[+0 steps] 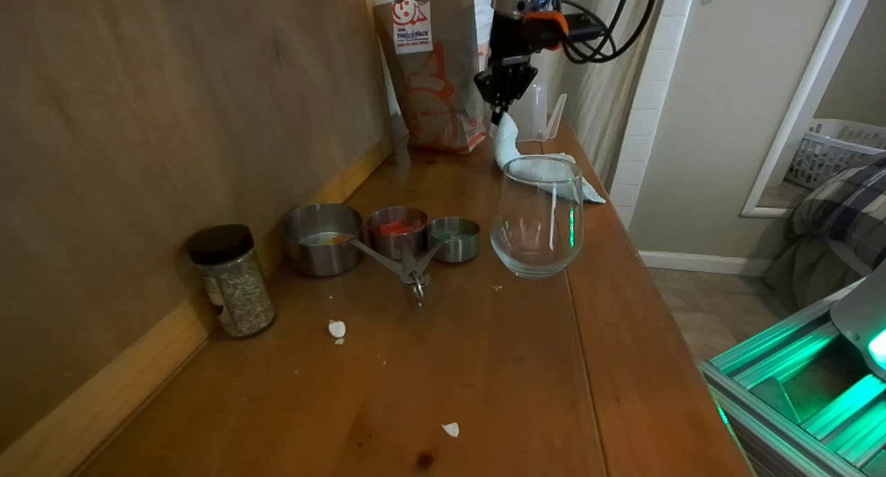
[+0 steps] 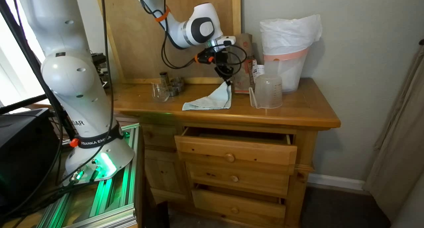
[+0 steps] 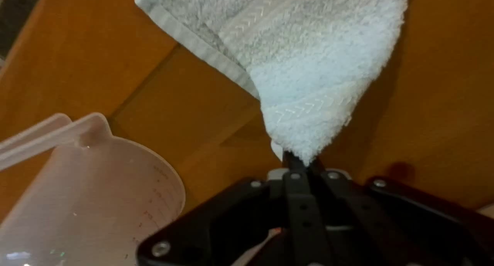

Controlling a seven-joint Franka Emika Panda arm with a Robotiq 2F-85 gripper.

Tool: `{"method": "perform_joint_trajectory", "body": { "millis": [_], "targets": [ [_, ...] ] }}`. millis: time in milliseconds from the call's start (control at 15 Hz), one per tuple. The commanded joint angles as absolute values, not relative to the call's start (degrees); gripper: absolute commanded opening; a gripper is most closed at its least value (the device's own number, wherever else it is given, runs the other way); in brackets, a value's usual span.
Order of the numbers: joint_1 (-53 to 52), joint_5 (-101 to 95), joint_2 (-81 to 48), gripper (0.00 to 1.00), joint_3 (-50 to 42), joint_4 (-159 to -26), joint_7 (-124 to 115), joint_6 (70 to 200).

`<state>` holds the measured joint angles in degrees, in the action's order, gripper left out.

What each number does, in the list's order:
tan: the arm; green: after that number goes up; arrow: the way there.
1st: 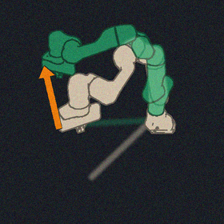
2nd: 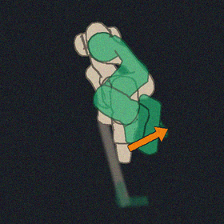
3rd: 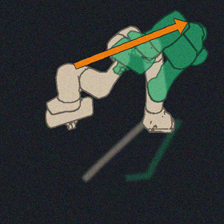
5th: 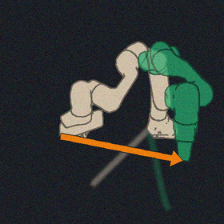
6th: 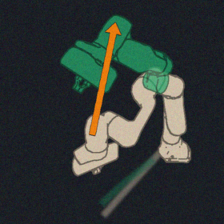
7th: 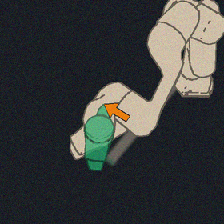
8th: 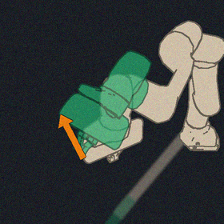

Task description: Pick up the gummy bear on the table and place it in the center of the white cloth, fold the white cloth diagonally in half, fold it diagonally again into a quarter

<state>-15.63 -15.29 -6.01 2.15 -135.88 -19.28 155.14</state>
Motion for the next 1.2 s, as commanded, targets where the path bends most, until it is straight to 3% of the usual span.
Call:
{"method": "perform_joint_trajectory", "body": {
  "millis": [0, 533, 1133],
  "targets": [
    [-14.8, -16.75, -1.69, 0.04, 4.0, -138.27, -25.04, 148.2],
    [-13.43, -14.56, 2.0, 0.05, 7.51, -140.07, -29.2, 134.95],
    [-12.88, -12.44, 3.9, 0.05, 9.52, -143.74, -28.17, 133.02]
  ]
}}
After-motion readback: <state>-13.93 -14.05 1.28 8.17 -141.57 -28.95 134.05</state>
